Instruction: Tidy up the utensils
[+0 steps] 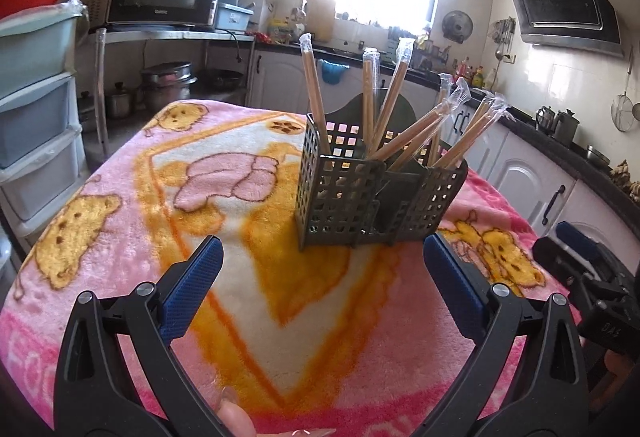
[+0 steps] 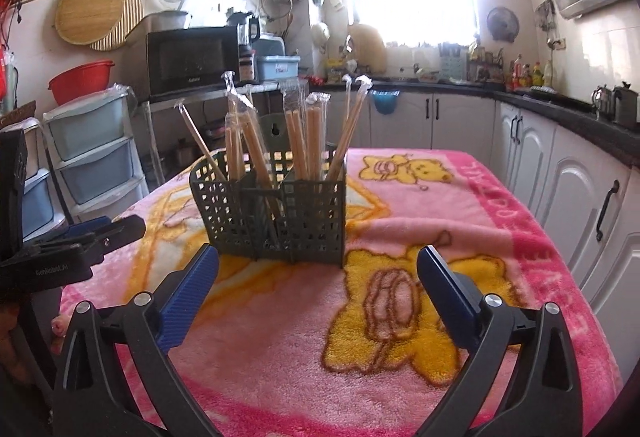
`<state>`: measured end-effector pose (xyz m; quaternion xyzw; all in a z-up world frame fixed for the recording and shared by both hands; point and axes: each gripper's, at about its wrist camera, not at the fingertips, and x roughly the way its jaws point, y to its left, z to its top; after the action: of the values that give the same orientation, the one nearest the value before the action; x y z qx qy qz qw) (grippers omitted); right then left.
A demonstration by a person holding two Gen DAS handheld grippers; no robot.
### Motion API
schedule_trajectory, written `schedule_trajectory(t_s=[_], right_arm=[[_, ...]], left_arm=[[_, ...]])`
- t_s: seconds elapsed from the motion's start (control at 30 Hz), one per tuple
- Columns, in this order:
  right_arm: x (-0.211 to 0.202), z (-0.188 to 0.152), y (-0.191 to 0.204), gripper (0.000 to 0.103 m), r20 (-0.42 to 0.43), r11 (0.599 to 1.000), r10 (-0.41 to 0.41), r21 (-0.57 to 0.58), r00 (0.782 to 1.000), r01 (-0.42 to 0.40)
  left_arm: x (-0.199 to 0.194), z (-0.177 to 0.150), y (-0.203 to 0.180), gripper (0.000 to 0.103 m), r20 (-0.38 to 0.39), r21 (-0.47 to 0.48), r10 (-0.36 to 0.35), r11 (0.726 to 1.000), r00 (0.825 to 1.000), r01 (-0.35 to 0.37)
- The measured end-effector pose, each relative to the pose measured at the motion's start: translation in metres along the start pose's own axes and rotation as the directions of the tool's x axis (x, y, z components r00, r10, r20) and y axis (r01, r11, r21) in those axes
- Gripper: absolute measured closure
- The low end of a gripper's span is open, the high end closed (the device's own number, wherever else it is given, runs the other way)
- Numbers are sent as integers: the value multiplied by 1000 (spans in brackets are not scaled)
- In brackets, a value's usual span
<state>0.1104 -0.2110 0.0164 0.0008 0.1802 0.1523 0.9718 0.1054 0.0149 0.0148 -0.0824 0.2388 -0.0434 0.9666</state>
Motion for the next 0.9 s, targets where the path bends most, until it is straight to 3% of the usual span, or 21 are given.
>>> schedule_trajectory(t_s=[0.37, 0.53, 0.9], right_arm=[[-14, -7, 1, 6, 117, 1000, -11, -3, 993, 11], [-14, -13, 6, 6, 121, 999, -25, -32, 992, 29], [-11, -17, 7, 6, 110, 999, -26, -24, 994, 28]], left_arm=[[-3, -12, 0, 10, 77, 1, 40, 999, 996, -41], [-5, -15, -3, 10, 115, 25, 51, 998, 992, -55], [-5, -15, -3, 10, 123, 36, 50, 998, 991, -55]])
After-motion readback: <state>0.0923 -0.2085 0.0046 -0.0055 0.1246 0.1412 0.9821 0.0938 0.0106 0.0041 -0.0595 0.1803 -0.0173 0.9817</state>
